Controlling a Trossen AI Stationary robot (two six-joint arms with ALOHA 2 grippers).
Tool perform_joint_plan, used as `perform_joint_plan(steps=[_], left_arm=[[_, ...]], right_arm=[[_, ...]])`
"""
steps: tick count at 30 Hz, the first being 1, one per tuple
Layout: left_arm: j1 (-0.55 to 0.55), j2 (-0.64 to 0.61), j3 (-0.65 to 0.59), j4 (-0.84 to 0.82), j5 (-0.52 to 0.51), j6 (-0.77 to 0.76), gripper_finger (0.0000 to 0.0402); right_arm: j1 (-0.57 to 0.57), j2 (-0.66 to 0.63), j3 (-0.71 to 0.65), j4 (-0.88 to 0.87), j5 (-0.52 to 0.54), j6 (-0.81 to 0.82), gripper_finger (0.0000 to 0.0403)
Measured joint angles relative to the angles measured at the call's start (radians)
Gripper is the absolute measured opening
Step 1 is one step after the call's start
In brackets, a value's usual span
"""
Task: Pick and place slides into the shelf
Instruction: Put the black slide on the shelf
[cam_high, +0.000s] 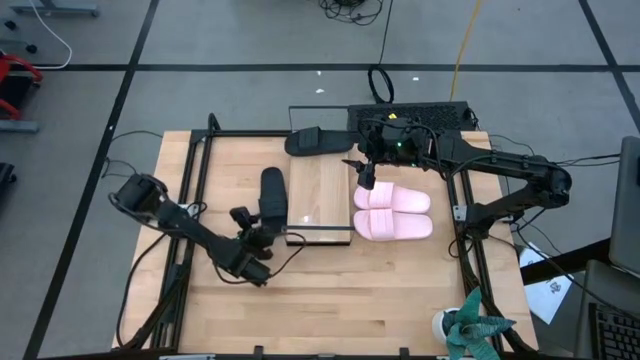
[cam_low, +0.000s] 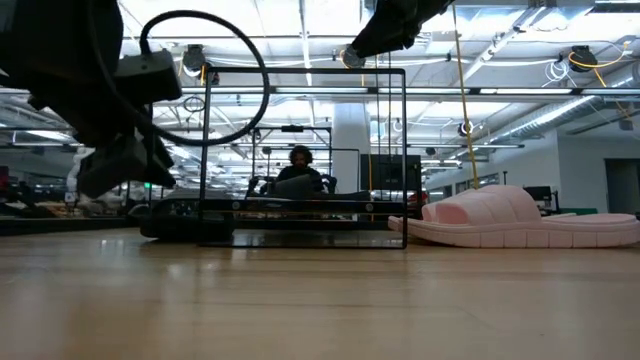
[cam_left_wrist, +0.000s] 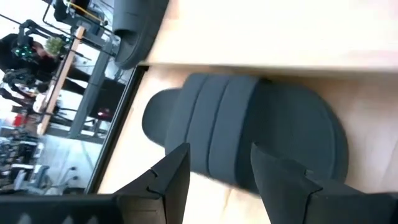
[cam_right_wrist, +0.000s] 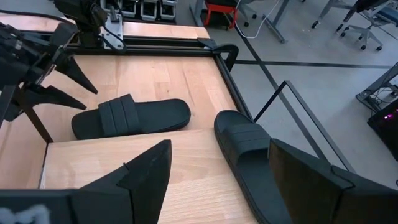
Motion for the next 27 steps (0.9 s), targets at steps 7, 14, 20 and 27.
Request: perform_joint_plan(steps=[7, 14, 20, 27], left_arm=[[0.013, -0.007, -0.012, 0.006, 0.007, 0.028, 0.0177], [0.06, -0.007, -0.012, 0.062, 0.011, 0.052, 0.0177], [0.055, -0.016, -0.009, 0.115, 0.02, 0.111, 0.0177], [0.01, -0.042, -0.006, 0.122, 0.047, 0.084, 0.0177]], right_arm=[[0.0, 0.0, 0.0, 0.0, 0.0, 0.0, 0.0258], [0.0, 0.0, 0.0, 0.0, 0.0, -0.001, 0.0258], [0.0, 0.0, 0.0, -0.01, 0.0, -0.005, 0.0258], [0.0, 0.0, 0.0, -0.022, 0.0, -0.007, 0.0258]])
